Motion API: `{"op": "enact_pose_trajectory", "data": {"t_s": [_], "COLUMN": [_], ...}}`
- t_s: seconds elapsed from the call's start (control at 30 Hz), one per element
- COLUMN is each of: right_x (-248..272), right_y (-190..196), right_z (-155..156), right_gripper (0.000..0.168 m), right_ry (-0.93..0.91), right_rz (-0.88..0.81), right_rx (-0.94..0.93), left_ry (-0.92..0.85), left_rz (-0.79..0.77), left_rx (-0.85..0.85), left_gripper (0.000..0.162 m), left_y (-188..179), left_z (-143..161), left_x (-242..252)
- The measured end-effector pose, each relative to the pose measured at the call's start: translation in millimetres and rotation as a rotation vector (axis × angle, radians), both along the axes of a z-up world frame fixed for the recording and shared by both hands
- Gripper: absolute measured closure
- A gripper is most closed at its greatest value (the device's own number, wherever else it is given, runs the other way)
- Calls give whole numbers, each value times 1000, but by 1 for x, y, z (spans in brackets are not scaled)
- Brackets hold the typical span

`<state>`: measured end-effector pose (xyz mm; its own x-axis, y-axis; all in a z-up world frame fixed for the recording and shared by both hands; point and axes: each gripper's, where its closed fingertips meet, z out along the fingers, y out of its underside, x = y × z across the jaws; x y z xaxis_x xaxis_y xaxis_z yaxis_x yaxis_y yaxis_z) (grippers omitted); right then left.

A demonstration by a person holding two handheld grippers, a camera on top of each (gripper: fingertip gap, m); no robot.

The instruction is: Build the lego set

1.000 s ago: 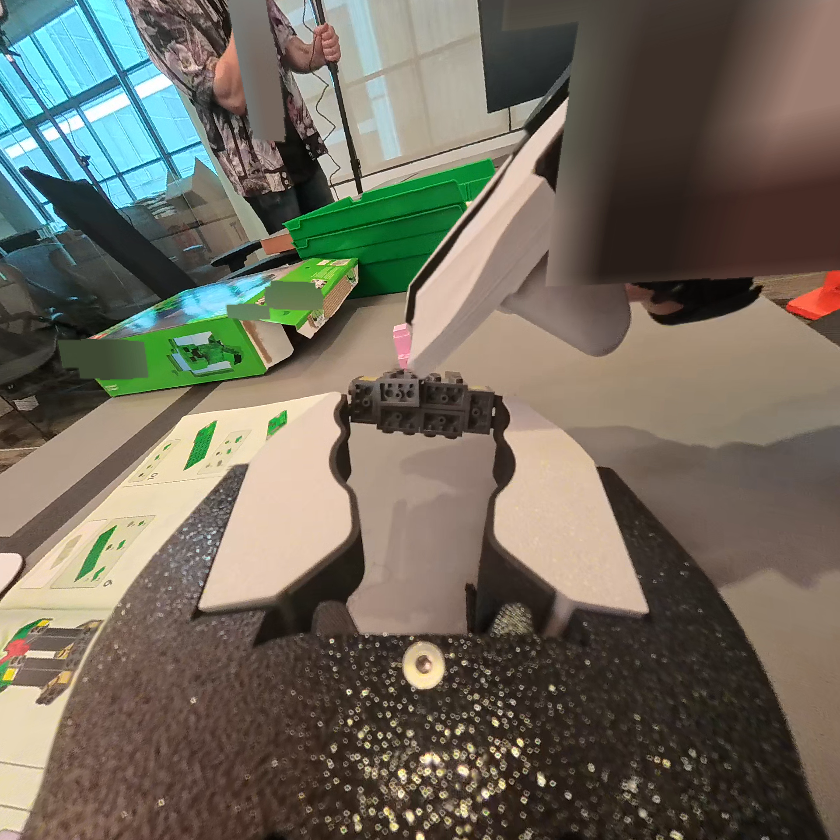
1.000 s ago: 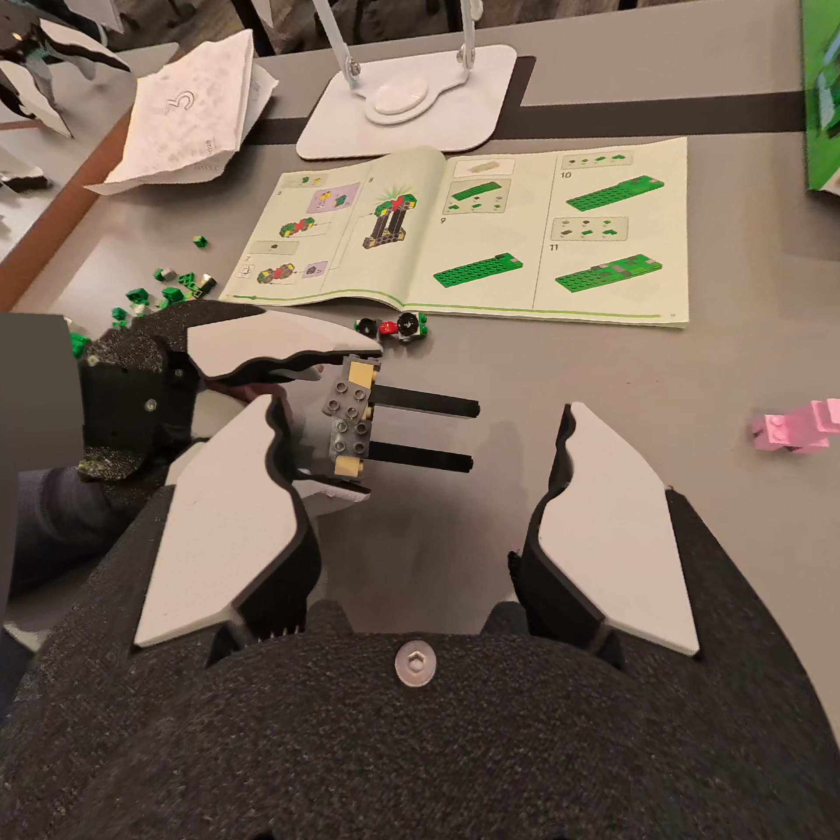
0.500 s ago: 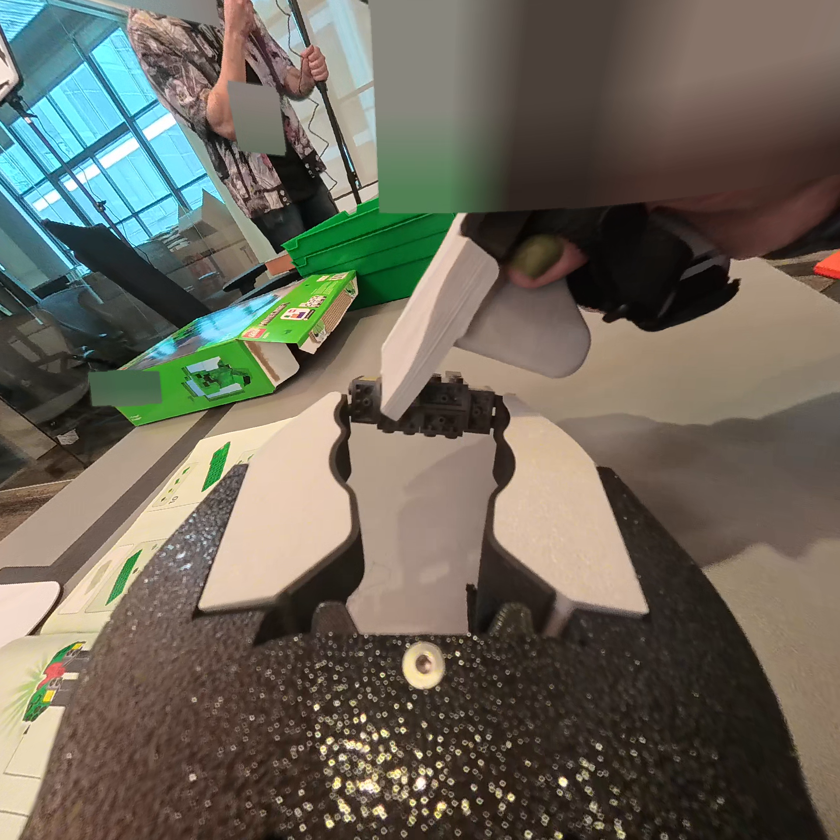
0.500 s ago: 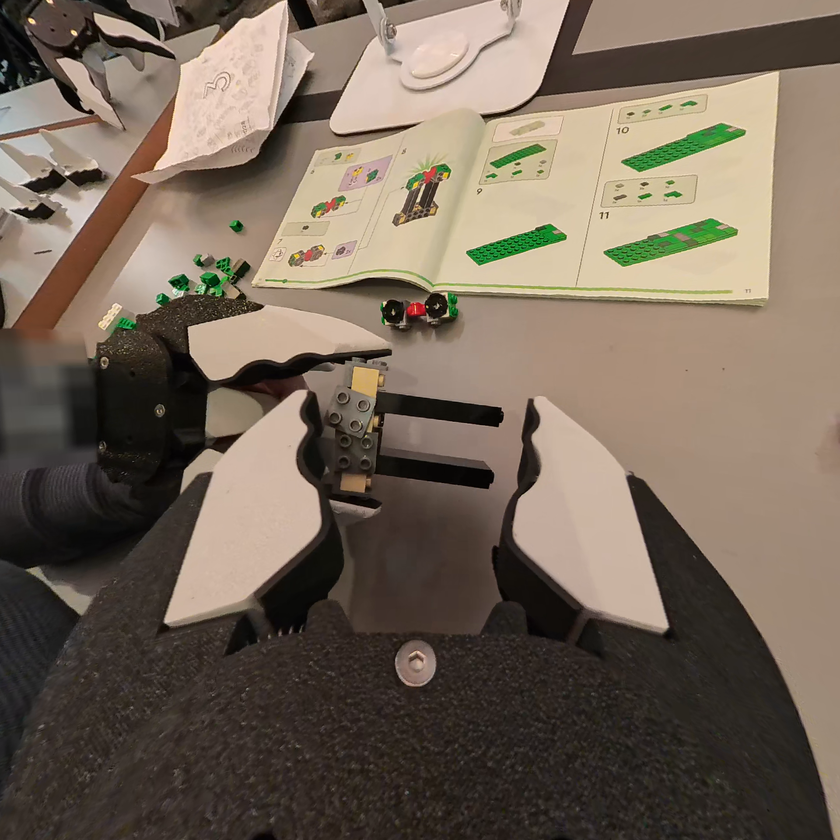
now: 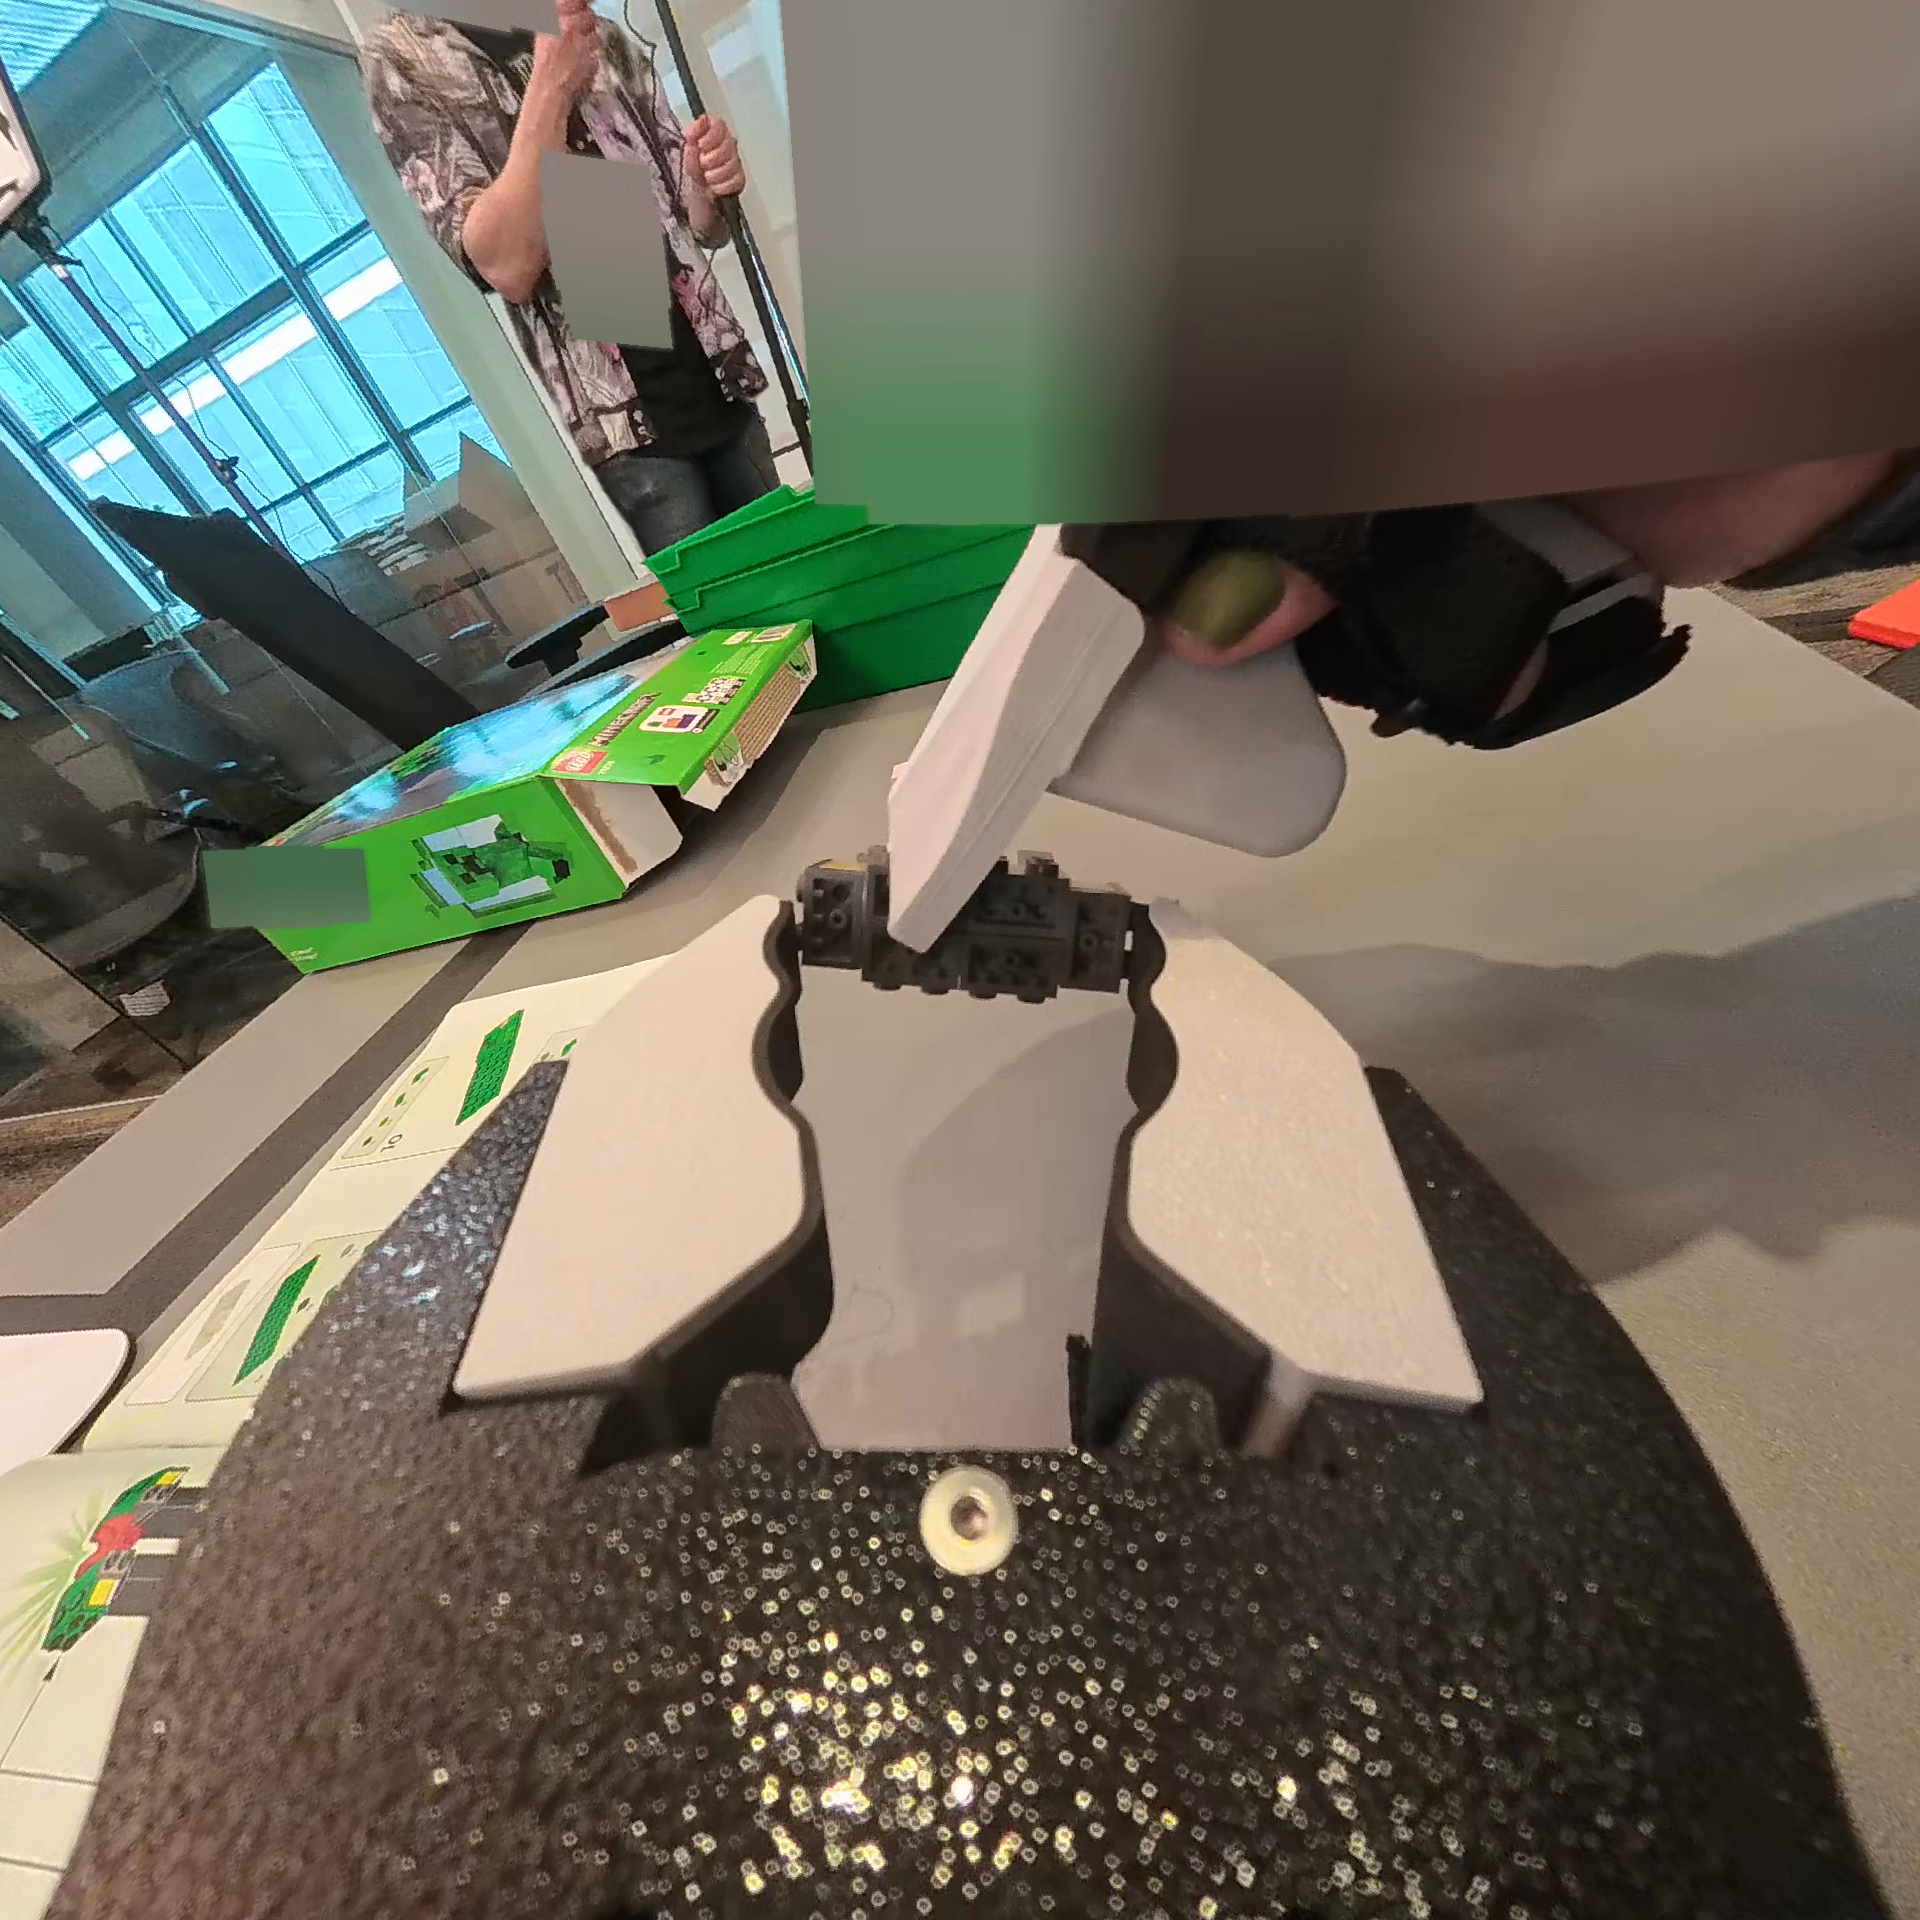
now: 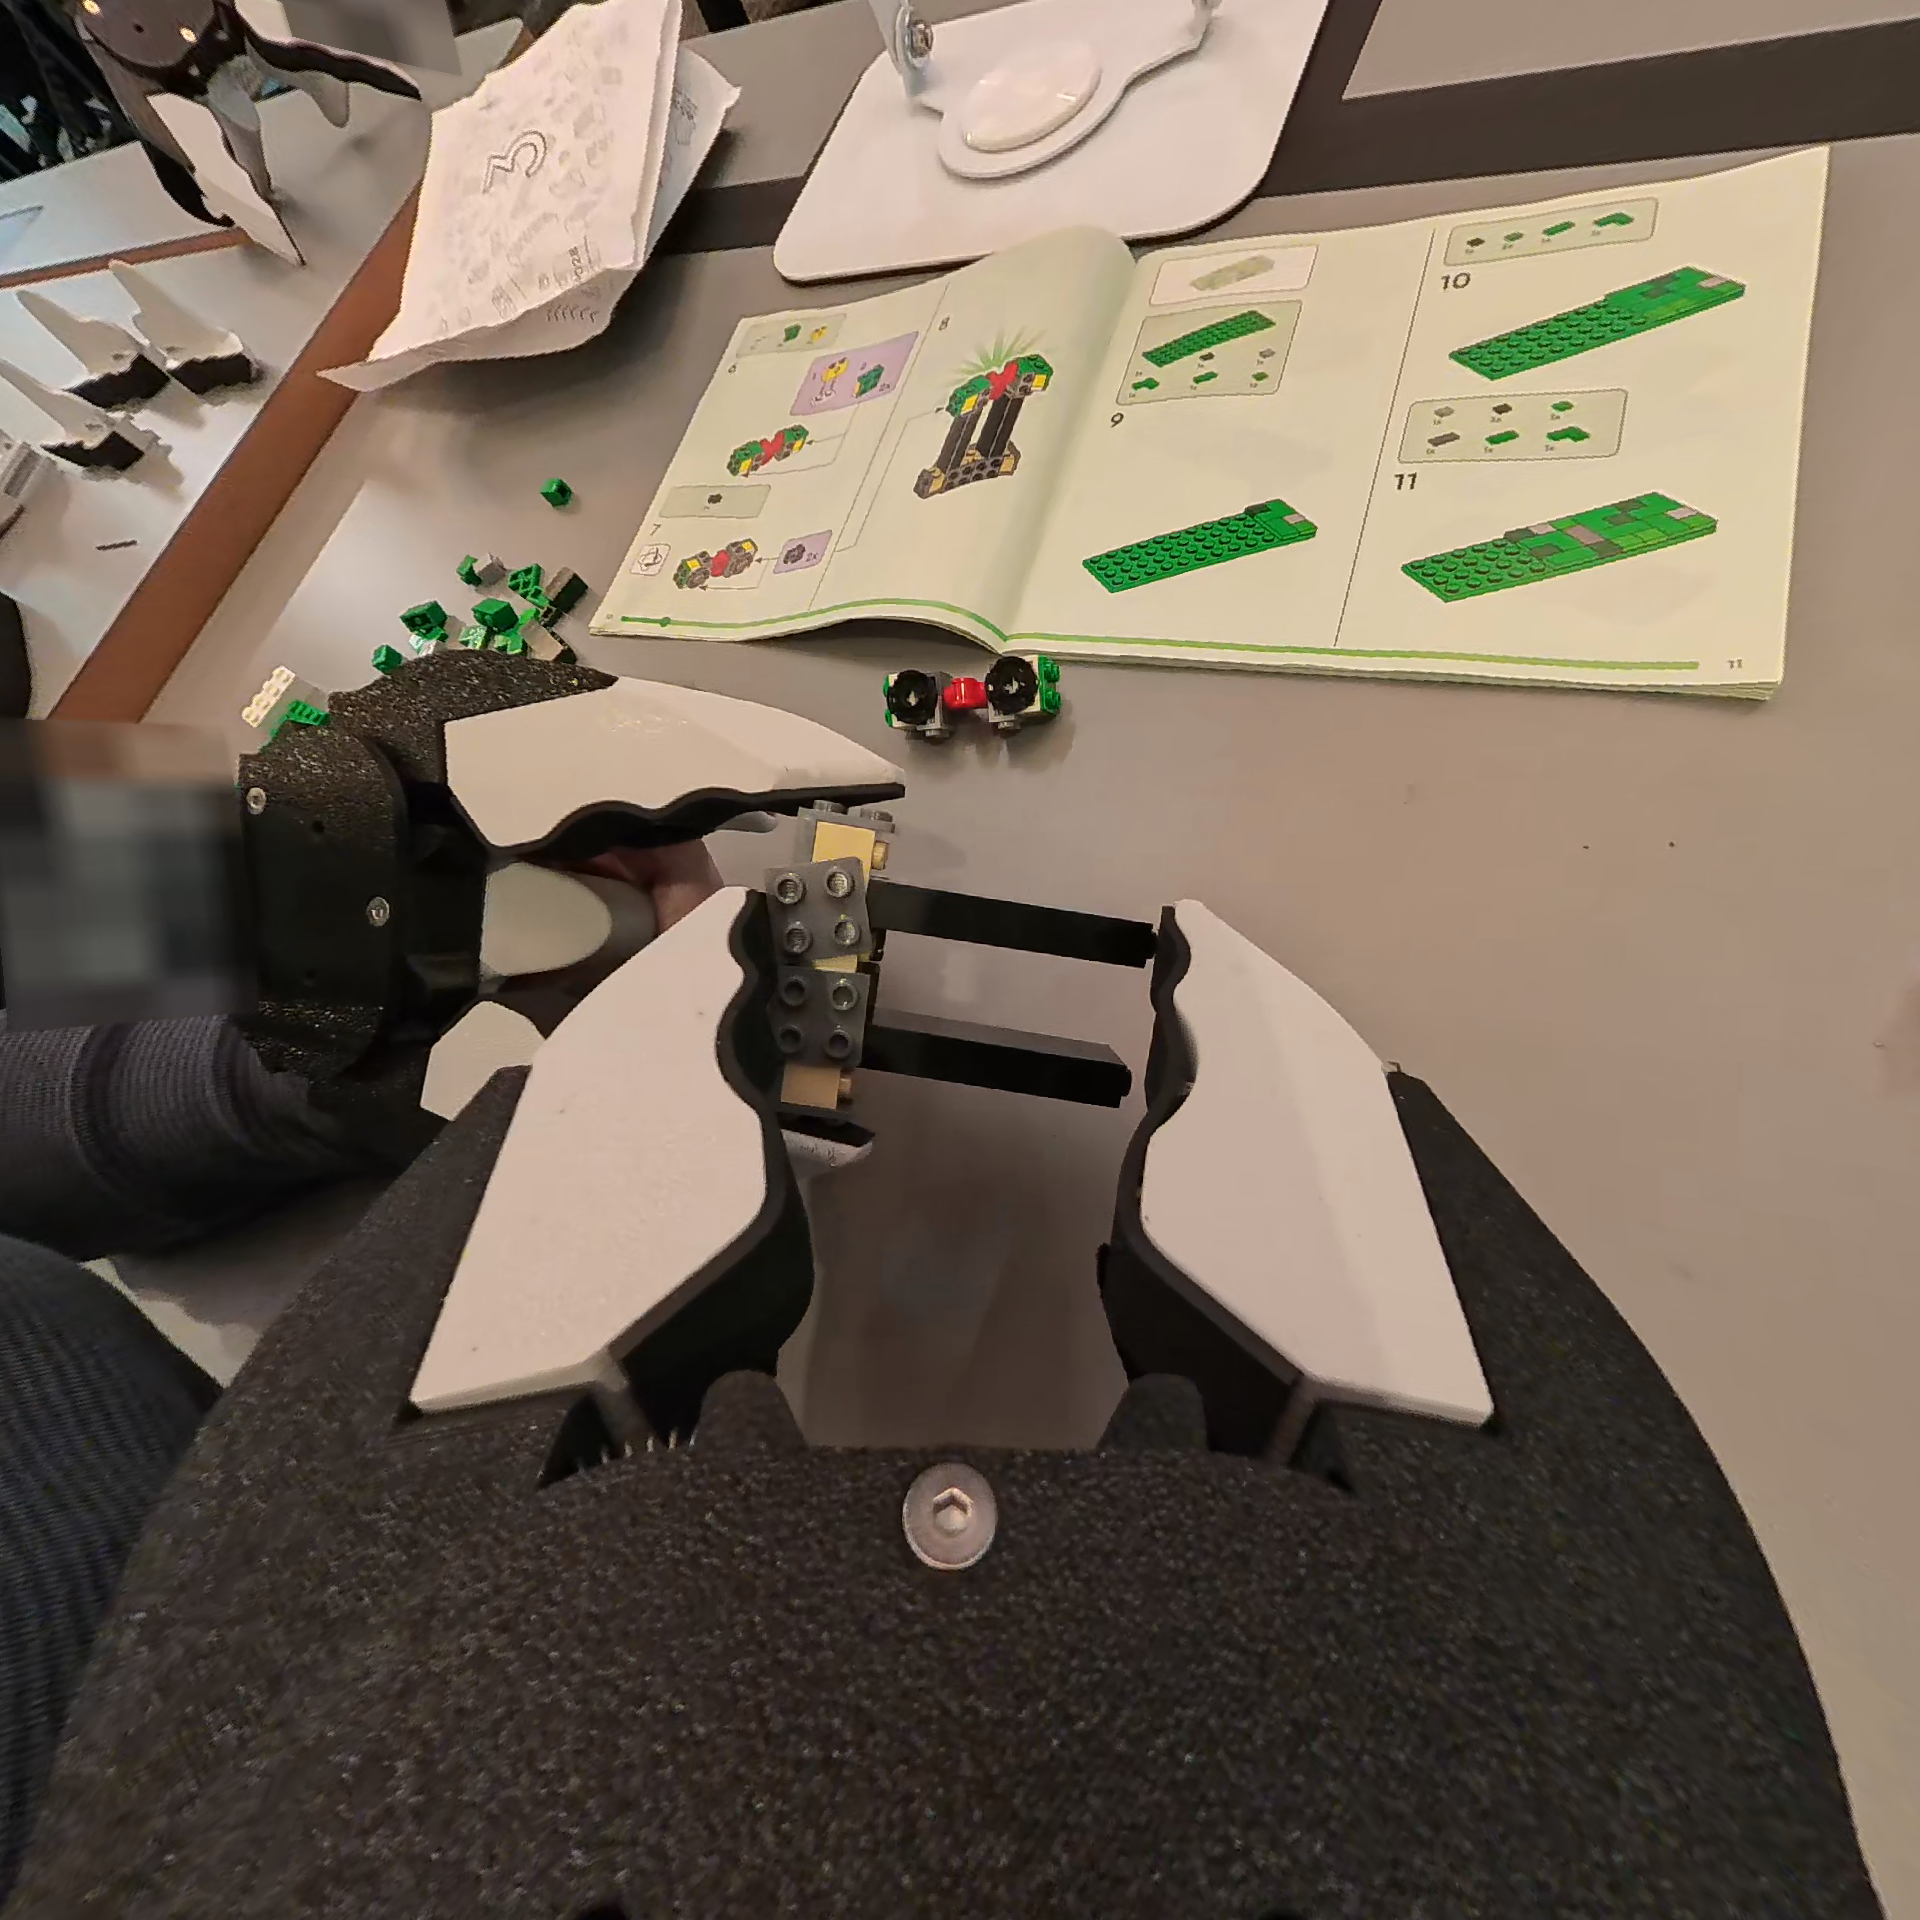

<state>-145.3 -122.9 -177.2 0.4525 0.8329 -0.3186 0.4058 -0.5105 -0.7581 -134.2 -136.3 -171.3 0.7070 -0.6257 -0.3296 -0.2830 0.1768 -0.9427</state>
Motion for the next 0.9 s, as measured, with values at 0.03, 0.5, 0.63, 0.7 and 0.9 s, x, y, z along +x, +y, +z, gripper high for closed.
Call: {"op": "enact_pose_trajectory", "data": {"t_s": [0.03, 0.5, 0.63, 0.7, 0.9], "right_x": [0, 3, 3, 4, 4], "right_y": [0, 0, 0, 0, 1], "right_z": [0, 1, 1, 0, 1], "right_gripper": [99, 100, 98, 98, 96], "right_ry": [0, -26, -22, -21, -24], "right_rz": [-2, -29, -33, -36, -46], "right_rx": [2, 40, 32, 28, 26], "left_ry": [0, 17, 18, 19, 23], "left_rz": [1, 14, 14, 15, 18], "left_rx": [1, 14, 16, 17, 27], "left_gripper": [101, 101, 101, 101, 101], "left_y": [0, 0, 0, 0, 0], "left_z": [0, 0, 1, 1, 2], "left_x": [0, 0, 0, 0, 0]}}
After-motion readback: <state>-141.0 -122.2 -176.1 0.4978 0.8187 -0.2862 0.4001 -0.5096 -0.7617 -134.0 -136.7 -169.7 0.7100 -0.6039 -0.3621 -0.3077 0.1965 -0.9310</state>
